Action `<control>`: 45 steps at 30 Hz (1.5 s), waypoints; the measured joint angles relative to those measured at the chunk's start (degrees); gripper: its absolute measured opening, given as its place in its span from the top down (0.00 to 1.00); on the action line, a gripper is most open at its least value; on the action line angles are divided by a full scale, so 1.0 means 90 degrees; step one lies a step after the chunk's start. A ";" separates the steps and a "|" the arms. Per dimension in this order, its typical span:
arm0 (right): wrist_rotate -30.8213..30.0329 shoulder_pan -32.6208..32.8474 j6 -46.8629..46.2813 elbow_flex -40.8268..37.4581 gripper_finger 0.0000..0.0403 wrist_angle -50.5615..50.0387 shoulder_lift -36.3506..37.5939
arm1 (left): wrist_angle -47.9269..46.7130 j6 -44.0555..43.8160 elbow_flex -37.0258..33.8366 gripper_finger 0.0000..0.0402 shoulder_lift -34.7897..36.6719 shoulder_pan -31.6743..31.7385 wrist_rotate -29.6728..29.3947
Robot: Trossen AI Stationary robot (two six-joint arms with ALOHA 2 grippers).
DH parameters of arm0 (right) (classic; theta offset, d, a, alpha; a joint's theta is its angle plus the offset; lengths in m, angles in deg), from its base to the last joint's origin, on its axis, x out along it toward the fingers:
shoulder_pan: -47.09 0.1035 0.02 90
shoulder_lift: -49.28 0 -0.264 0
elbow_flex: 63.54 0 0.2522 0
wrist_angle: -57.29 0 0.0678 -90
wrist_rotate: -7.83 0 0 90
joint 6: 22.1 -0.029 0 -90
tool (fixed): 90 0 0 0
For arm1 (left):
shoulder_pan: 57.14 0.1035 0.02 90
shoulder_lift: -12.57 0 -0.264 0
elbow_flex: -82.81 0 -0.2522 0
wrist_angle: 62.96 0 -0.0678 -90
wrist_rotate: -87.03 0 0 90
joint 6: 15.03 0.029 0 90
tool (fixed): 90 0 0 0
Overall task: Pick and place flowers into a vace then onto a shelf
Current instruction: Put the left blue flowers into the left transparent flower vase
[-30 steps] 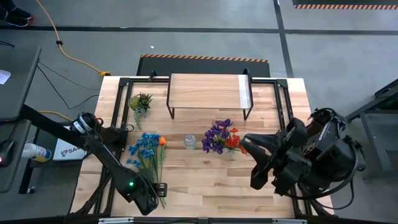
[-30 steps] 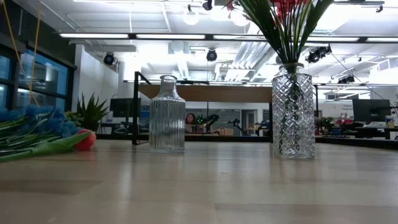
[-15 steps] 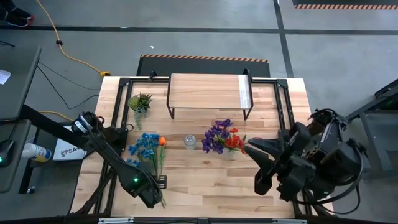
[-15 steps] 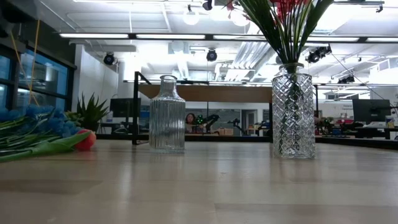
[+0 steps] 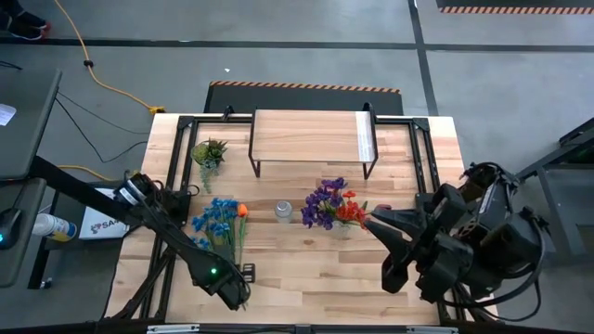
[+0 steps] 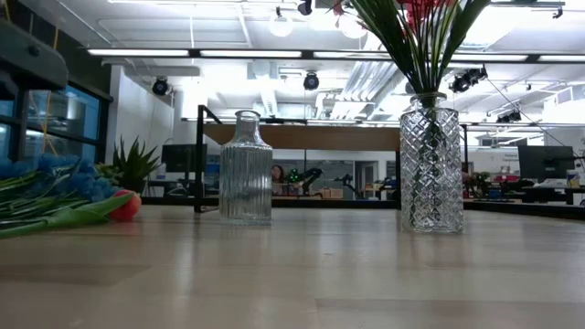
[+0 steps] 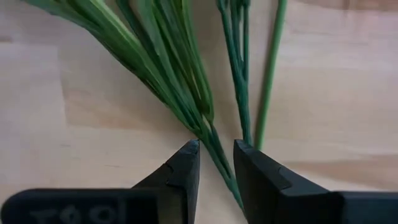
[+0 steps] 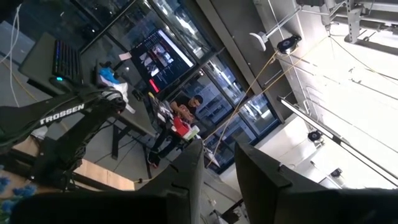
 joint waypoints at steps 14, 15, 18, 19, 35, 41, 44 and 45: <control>-0.0017 0.0000 0.0000 0.0000 0.79 0.0002 0.0000 | 0.0056 0.0022 0.0002 0.67 -0.0146 0.0070 0.0192; -0.0017 0.0000 -0.0002 0.0000 0.79 0.0002 0.0000 | 0.0045 0.0022 -0.0008 0.67 -0.0151 0.0070 0.0195; -0.0021 0.0000 -0.0007 0.0000 0.79 0.0002 0.0000 | 0.0241 0.0023 -0.0099 0.67 -0.0195 0.0073 0.0218; -0.0022 -0.0002 -0.0006 0.0000 0.79 0.0002 0.0000 | 0.0284 0.0022 -0.0129 0.67 -0.0200 0.0073 0.0221; -0.0007 0.0000 -0.0005 0.0000 0.79 0.0002 0.0000 | 0.0255 0.0049 -0.0138 0.74 -0.0341 0.0069 0.0324; -0.0005 -0.0002 -0.0005 0.0000 0.79 0.0002 0.0000 | 0.0195 0.0050 -0.0138 0.91 -0.0345 0.0065 0.0367; -0.0005 -0.0002 -0.0002 0.0000 0.79 0.0002 0.0000 | 0.0190 0.0051 -0.0138 0.91 -0.0348 0.0064 0.0368; -0.0005 -0.0002 -0.0002 0.0000 0.79 0.0002 0.0000 | 0.0187 0.0049 -0.0138 0.91 -0.0348 0.0065 0.0379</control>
